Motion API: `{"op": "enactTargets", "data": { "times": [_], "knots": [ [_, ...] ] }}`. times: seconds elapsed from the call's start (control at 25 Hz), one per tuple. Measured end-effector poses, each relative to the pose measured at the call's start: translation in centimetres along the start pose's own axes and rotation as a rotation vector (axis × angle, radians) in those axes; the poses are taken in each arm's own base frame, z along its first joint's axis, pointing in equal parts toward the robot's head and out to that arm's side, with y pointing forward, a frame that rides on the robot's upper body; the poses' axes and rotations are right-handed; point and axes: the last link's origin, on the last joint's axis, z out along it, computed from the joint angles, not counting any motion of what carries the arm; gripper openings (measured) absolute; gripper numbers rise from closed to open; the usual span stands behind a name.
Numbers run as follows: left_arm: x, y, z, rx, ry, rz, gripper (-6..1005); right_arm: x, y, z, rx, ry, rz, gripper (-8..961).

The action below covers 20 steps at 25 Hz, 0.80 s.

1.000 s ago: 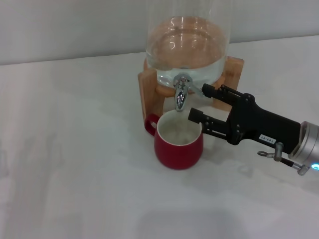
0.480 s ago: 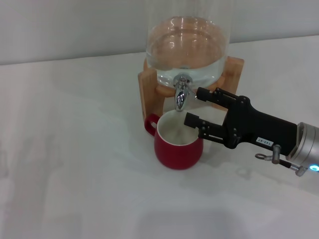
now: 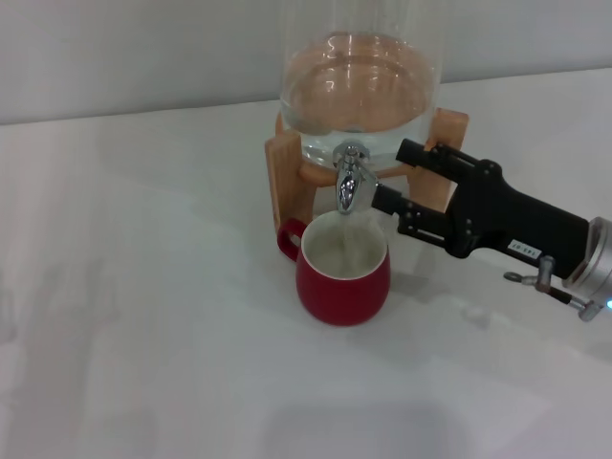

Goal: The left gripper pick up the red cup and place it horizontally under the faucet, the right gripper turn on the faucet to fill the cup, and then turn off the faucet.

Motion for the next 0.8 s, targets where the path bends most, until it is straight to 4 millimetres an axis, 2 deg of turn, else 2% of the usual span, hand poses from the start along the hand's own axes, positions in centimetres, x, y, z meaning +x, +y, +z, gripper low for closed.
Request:
{"op": "enactTargets", "data": {
  "times": [0.2, 0.52, 0.8],
  "knots": [
    [-0.1, 0.0, 0.0, -0.001, -0.007, 0.0, 458, -0.3, 0.3, -0.4, -0.018, -0.02, -0.003, 750],
    [-0.1, 0.0, 0.2, -0.006, -0.008, 0.004, 458, -0.3, 1.9, -0.7, -0.095, -0.045, 0.015, 750],
    [0.0, 0.3, 0.5, -0.019, -0.005, 0.008, 458, 0.6, 3.7, 0.2, -0.177, -0.022, 0.059, 750]
  ]
}}
